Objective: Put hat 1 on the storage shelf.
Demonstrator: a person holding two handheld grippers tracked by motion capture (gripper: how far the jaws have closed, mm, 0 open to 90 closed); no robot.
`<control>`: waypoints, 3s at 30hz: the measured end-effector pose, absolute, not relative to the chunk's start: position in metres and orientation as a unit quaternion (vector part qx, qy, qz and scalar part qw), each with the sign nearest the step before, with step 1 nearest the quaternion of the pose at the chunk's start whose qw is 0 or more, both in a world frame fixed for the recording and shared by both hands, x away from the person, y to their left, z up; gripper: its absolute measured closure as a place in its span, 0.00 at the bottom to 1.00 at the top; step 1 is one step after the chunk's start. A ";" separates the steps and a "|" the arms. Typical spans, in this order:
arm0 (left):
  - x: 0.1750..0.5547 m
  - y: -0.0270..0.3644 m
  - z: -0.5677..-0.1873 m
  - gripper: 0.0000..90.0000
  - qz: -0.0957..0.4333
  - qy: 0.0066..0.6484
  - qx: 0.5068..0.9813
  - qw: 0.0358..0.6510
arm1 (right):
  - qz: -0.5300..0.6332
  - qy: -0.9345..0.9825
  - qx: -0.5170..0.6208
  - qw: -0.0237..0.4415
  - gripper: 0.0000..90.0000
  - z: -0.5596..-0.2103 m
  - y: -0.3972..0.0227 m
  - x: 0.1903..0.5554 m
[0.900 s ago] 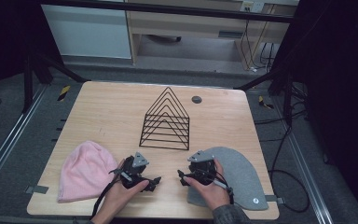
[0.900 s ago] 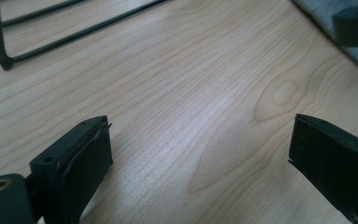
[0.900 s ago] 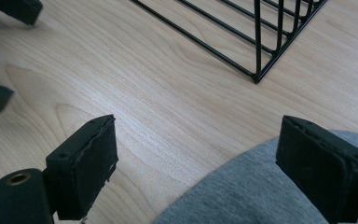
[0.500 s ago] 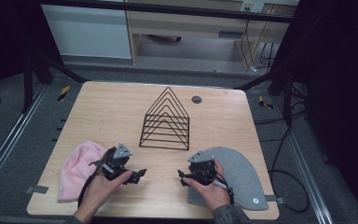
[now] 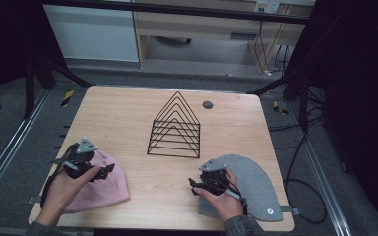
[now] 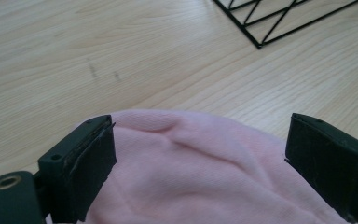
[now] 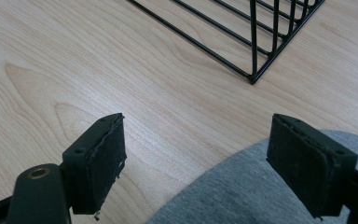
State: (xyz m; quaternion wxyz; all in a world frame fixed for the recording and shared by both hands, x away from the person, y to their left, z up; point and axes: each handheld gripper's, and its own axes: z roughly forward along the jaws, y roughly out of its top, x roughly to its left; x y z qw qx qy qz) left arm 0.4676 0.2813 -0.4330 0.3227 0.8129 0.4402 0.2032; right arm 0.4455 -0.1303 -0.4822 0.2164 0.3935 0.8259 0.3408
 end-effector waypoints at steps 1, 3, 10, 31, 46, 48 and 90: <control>0.468 0.281 -0.433 0.09 0.203 0.440 0.813 0.323 | 0.341 0.826 0.393 0.216 0.22 -0.482 -0.130 0.446; 0.469 0.294 -0.430 0.09 0.210 0.446 0.810 0.318 | 0.342 0.826 0.394 0.216 0.22 -0.482 -0.131 0.445; 0.474 0.355 -0.426 0.19 0.219 0.492 0.774 0.333 | 0.340 0.826 0.394 0.215 0.22 -0.482 -0.131 0.446; 0.491 0.353 -0.466 0.45 0.164 0.497 0.798 0.298 | 0.337 0.831 0.391 0.209 0.22 -0.484 -0.129 0.445; 0.488 0.353 -0.463 0.86 0.158 0.491 0.801 0.305 | 0.338 0.830 0.391 0.208 0.22 -0.483 -0.129 0.445; 0.487 0.353 -0.462 0.86 0.159 0.489 0.802 0.305 | 0.338 0.830 0.391 0.208 0.22 -0.483 -0.130 0.445; 0.446 0.273 -0.314 0.89 0.266 0.332 0.815 0.394 | 0.385 0.836 0.332 0.206 0.36 -0.429 -0.113 0.427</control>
